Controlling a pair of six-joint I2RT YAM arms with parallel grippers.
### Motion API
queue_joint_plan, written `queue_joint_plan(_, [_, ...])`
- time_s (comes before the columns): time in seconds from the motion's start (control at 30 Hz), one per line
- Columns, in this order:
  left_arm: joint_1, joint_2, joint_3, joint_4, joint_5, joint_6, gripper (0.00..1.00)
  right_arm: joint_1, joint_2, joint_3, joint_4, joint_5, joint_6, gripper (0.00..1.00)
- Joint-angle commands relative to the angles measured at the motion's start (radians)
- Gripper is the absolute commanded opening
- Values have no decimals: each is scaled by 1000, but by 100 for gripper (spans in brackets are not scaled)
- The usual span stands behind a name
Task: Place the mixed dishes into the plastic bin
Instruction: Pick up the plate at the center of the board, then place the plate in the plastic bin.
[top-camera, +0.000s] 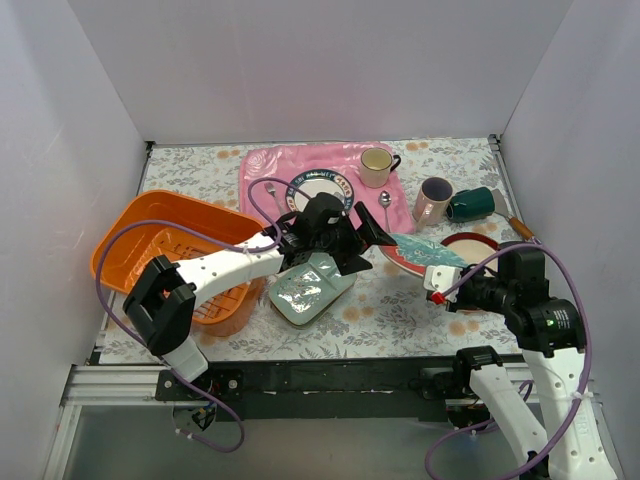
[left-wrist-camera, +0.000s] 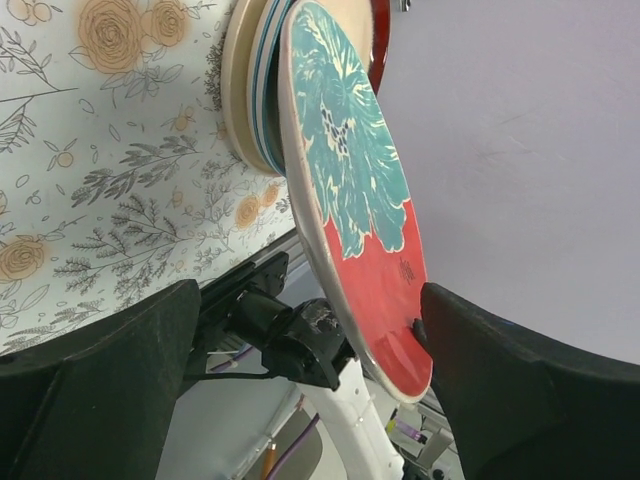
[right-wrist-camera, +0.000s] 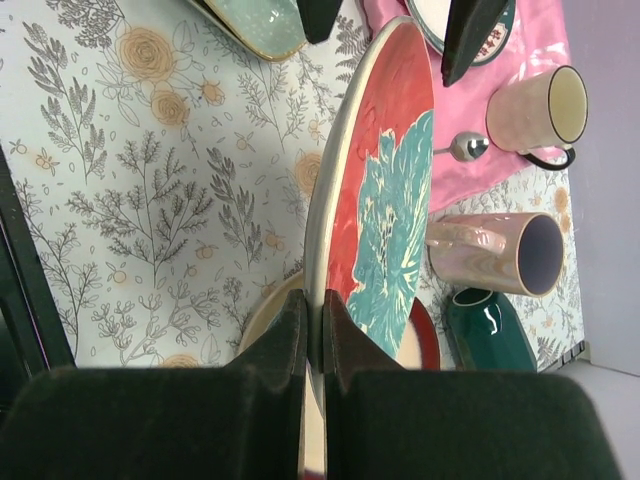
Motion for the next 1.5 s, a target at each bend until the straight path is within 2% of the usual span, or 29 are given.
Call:
queue_joint_plan(0.0, [-20, -7, 25, 28, -13, -240, 82, 2, -27, 58, 156, -87, -108, 1])
queue_joint_plan(0.2, [-29, -12, 25, 36, -13, -232, 59, 2, -33, 52, 156, -142, -113, 1])
queue_joint_plan(0.33, [-29, -30, -3, 87, 4, -226, 28, 2, -41, 42, 155, -174, -113, 1])
queue_joint_plan(0.37, [-29, -39, -9, 94, 2, -223, 9, 2, -42, 42, 155, -179, -114, 1])
queue_joint_plan(0.4, [-29, -50, -13, 97, -7, -214, 1, 2, -45, 40, 151, -191, -119, 1])
queue_joint_plan(0.6, [-20, -197, -49, 71, -88, -148, 0, 2, -75, 39, 167, -207, -38, 2])
queue_joint_plan(0.7, [0, -310, -87, 84, -145, -105, 0, 2, -87, 49, 219, -219, 80, 36])
queue_joint_plan(0.73, [9, -337, -102, 94, -154, -91, 0, 2, -91, 49, 237, -220, 112, 64])
queue_joint_plan(0.77, [32, -371, -111, 93, -174, -73, 0, 2, -92, 52, 280, -222, 154, 78])
queue_joint_plan(0.83, [63, -450, -130, 67, -183, -44, 0, 2, -90, 55, 320, -223, 250, 90])
queue_joint_plan(1.07, [242, -633, -145, -27, -229, 77, 0, 2, -55, 60, 457, -205, 479, 95])
queue_joint_plan(1.2, [313, -690, -138, -71, -263, 168, 0, 3, -36, 25, 547, -133, 596, 95])
queue_joint_plan(1.3, [350, -719, -95, -141, -341, 214, 0, 2, -12, -3, 584, -70, 686, 96])
queue_joint_plan(1.47, [370, -785, -38, -247, -586, 286, 0, 2, -3, -49, 632, -20, 745, 98])
